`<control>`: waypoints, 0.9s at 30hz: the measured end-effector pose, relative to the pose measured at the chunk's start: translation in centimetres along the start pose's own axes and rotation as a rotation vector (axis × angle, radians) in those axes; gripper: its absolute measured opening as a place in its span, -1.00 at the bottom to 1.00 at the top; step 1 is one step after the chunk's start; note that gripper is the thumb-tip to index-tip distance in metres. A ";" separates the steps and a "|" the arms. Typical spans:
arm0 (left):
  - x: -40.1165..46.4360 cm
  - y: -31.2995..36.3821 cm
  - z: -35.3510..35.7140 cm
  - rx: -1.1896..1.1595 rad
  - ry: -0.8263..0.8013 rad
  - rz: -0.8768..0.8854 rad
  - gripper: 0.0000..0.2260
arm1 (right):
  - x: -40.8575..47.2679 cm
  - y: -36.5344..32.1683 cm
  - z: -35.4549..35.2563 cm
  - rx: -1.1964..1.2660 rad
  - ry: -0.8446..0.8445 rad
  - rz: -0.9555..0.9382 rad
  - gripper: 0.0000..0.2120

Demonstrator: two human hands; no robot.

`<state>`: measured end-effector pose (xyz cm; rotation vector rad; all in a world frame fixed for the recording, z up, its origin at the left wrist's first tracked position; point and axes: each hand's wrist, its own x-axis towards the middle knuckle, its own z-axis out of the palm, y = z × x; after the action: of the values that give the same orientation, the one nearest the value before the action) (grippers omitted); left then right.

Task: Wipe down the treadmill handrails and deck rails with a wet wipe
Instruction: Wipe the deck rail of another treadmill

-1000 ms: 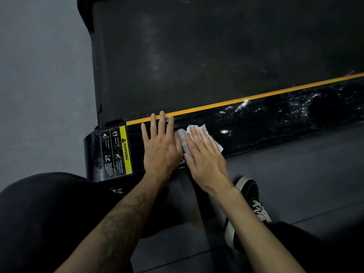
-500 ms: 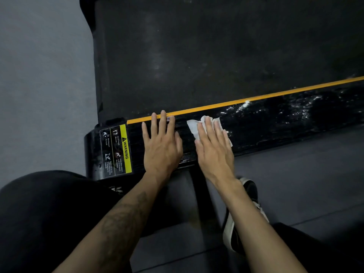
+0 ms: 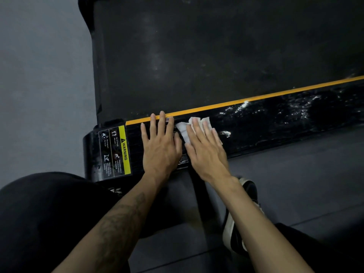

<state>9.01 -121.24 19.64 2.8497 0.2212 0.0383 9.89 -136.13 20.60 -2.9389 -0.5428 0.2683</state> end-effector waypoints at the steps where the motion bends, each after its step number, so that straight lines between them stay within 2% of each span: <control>1: 0.0 0.0 0.0 0.004 0.002 0.001 -0.49 | 0.1 0.7 -0.2 -0.008 -0.007 -0.022 -0.40; 6: 0.0 0.0 -0.2 0.016 0.003 -0.001 -0.49 | 0.7 0.5 -0.2 0.028 0.052 0.194 -0.41; 10: 0.0 0.0 -0.2 0.010 -0.011 0.001 -0.49 | 0.7 -0.2 -0.1 -0.015 0.010 0.004 -0.39; 12: 0.0 0.0 -0.1 0.013 -0.007 0.002 -0.49 | 1.0 1.2 -0.5 -0.023 -0.002 -0.029 -0.41; 17: 0.1 0.0 0.0 0.030 0.017 0.002 -0.49 | 1.9 0.3 -0.6 0.056 0.059 0.188 -0.43; 21: 0.1 0.0 0.1 0.028 -0.002 0.003 -0.49 | 2.0 -0.1 -0.3 -0.048 0.004 -0.054 -0.43; 23: 0.1 0.0 0.1 0.040 0.004 0.004 -0.49 | 2.3 1.5 -0.6 -0.051 0.002 -0.082 -0.45; 27: 0.1 0.1 0.2 0.037 0.028 0.001 -0.50 | 2.9 1.4 -0.8 -0.009 0.060 0.150 -0.45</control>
<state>9.13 -121.33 19.47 2.8874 0.2292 0.0753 13.21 -136.45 20.68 -2.9895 -0.3161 0.1933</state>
